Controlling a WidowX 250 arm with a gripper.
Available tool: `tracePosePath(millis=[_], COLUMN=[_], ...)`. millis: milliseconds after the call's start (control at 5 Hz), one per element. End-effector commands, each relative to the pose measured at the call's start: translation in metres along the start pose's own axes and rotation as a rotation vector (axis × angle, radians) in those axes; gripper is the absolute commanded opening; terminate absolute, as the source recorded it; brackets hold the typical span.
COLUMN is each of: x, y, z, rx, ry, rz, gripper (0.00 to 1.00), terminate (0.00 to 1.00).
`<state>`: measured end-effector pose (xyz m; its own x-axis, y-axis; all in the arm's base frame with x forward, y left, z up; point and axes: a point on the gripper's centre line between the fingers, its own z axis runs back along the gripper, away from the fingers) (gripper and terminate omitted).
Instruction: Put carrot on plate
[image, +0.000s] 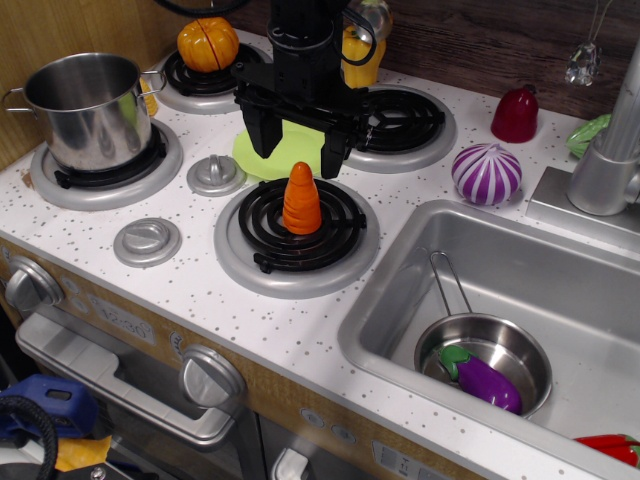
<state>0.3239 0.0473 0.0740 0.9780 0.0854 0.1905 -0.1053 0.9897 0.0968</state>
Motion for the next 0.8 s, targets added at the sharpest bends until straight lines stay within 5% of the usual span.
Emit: tracePosePath(millis=[0,400,600], x=[0.0,-0.004,-0.003], y=[0.0,-0.003,-0.004], z=[0.0,-0.023,-0.028], rx=[0.0,-0.045,-0.044], ry=[0.0,-0.033,-0.044], rz=[0.0,0.014,0.031], gripper=[1.0,1.0,0.0], terminate=[0.0,0.0,0.0])
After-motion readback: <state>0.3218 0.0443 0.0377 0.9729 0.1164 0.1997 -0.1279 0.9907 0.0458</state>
